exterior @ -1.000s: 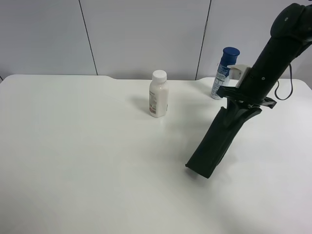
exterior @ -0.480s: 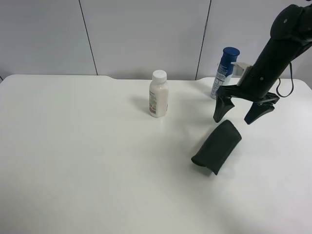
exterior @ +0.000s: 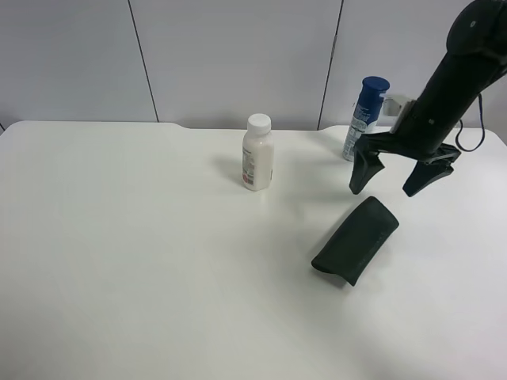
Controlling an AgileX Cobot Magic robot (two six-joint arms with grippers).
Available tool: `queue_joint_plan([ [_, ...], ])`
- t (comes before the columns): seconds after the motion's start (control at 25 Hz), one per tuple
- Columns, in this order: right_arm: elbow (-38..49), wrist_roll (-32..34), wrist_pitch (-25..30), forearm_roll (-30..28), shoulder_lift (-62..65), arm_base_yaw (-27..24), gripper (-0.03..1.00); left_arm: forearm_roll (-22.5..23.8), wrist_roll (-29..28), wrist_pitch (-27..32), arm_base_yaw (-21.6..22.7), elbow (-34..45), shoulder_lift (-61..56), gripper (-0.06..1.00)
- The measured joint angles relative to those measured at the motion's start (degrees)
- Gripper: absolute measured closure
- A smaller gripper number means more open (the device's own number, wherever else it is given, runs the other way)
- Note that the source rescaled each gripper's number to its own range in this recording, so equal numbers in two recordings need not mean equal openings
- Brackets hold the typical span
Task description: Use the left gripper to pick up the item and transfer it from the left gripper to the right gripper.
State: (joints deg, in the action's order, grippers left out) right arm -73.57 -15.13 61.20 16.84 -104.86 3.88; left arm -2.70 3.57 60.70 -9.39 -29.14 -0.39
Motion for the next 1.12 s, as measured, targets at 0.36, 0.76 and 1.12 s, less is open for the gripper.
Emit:
queue_joint_plan([
  [0.36,0.0,0.07,5.55,-0.38,16.24,0.0,-0.03,0.0,0.0,0.0,0.06,0.0,0.0,-0.05],
  [0.76,0.0,1.96,8.32,-0.71,35.98,0.0,-0.03,0.0,0.0,0.0,0.06,0.0,0.0,-0.05],
  [1.12,0.0,4.88,8.46,-3.3,50.27,0.0,-0.03,0.0,0.0,0.0,0.06,0.0,0.0,-0.05],
])
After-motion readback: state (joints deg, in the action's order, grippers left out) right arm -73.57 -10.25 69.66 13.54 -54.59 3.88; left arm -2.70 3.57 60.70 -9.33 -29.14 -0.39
